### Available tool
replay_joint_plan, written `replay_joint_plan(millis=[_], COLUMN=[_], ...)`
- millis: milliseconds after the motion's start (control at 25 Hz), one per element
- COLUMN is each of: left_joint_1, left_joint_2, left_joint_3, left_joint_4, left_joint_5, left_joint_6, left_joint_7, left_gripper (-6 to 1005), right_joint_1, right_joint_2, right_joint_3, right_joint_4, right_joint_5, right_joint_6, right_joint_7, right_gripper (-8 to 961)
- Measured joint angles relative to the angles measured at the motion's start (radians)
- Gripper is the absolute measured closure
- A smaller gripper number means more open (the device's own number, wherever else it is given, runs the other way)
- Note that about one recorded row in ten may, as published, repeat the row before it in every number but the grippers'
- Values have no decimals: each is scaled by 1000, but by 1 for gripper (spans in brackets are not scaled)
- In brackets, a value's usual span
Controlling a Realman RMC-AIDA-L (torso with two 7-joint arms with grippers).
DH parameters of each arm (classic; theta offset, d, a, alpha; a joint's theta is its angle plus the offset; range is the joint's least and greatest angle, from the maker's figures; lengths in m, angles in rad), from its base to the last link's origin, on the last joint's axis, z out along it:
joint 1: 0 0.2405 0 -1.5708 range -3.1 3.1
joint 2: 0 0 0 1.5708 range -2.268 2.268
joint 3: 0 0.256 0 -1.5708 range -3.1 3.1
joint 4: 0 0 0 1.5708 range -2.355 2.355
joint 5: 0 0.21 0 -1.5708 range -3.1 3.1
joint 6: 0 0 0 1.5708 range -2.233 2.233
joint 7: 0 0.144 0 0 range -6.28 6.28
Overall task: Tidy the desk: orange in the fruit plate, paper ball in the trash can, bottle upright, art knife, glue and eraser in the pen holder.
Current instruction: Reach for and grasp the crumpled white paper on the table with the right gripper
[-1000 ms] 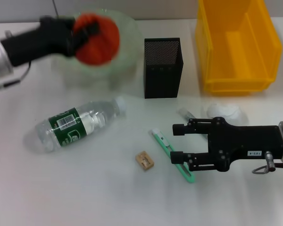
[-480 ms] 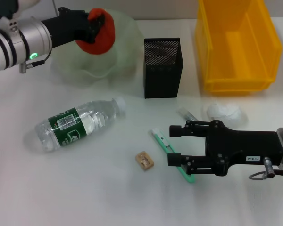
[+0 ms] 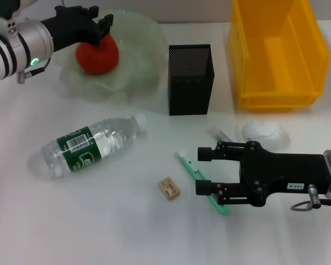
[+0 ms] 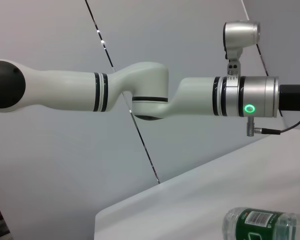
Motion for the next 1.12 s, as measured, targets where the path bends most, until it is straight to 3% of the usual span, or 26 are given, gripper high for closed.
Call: replay_joint_plan(millis=[280, 360, 480, 520, 600, 640, 680, 760, 800, 920, 1120], left_joint_1=[30, 98, 132, 193, 246, 246, 267, 308, 314, 332, 353], left_joint_2=[1, 5, 7, 8, 8, 8, 9, 18, 20, 24, 16], left_joint_3=[1, 1, 1, 0, -3, -3, -3, 4, 7, 10, 7], left_joint_4=[21, 83, 115, 169, 188, 188, 188, 191, 193, 193, 131], left_joint_5=[-10, -70, -99, -153, -209, -209, -229, -219, -203, -106, -32], left_joint_6=[59, 279, 381, 568, 734, 734, 813, 1041, 1091, 1185, 1171], left_joint_7=[-13, -22, -27, -29, -30, -30, -30, -30, -30, -44, -20], left_gripper=[620, 548, 441, 405, 359, 336, 313, 323, 324, 327, 332], right_joint_1=[5, 5, 2, 0, -2, -3, -5, -9, -10, -18, -23], right_joint_2=[0, 0, 0, 0, 0, 0, -1, -3, -3, -4, -6], right_joint_3=[3, 5, 8, 9, 9, 10, 10, 10, 11, 18, 24], right_joint_4=[0, 0, 0, 0, 4, 9, 15, 23, 23, -2, -149], right_joint_5=[1, 1, 1, 2, 9, 16, 25, 38, 39, 46, 50], right_joint_6=[0, 1, 7, 9, 12, 13, 13, 16, 21, 61, 85], right_joint_7=[-1, -1, -1, -1, -2, -3, -6, -13, -13, 16, 169], right_gripper=[221, 221, 221, 221, 221, 221, 221, 222, 222, 222, 222])
